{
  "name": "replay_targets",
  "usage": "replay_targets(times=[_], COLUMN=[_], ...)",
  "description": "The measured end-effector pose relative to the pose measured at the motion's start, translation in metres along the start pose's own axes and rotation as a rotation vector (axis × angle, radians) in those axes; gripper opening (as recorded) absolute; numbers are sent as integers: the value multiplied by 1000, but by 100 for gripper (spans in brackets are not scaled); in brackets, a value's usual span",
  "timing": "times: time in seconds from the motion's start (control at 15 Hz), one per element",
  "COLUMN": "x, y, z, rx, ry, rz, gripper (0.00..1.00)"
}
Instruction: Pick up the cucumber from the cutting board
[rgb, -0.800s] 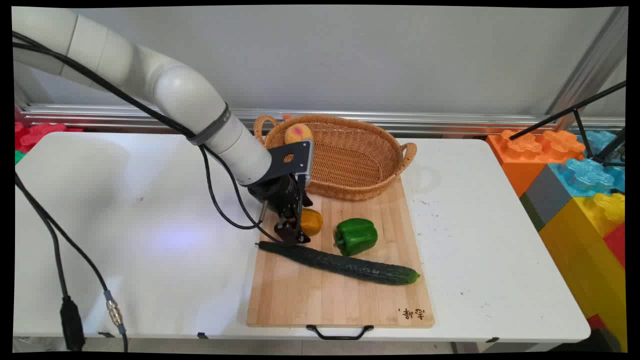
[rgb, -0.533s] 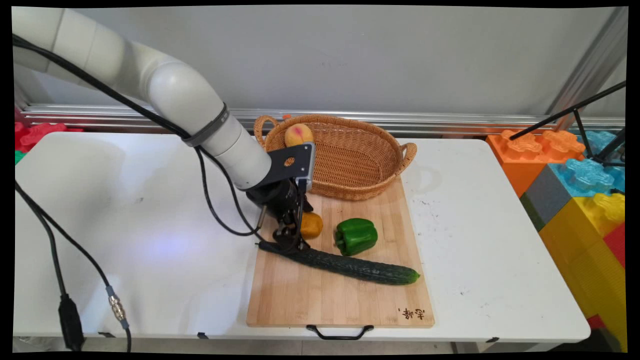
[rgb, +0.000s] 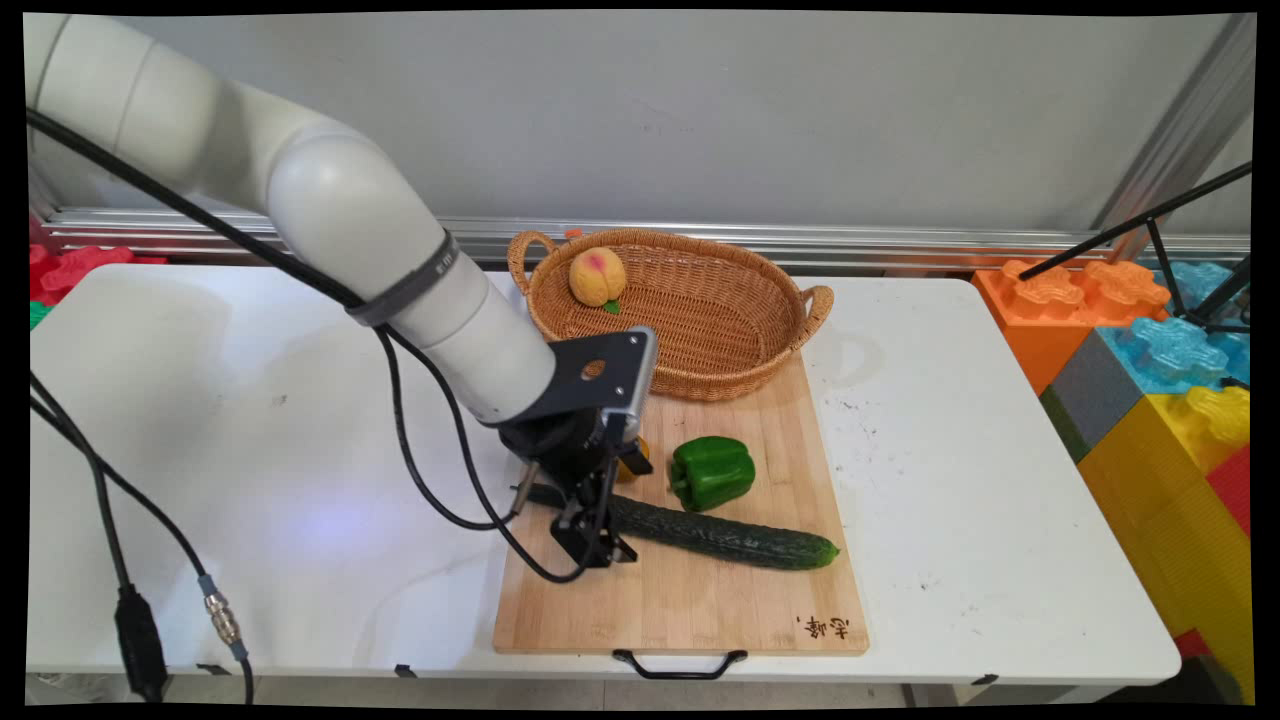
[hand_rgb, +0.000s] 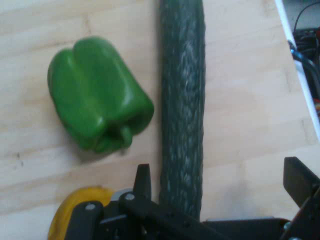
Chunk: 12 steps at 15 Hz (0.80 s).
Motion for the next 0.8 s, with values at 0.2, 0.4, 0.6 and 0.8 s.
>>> replay_targets(times=[0.2,0.4,0.6,0.8], x=[5,6,4,2], y=[5,6,3,2], z=[13,31,43,54], rx=[7,23,43,62], ry=[11,9,-1,-12], rz=[40,71,84,88], gripper=[100,100,100,100])
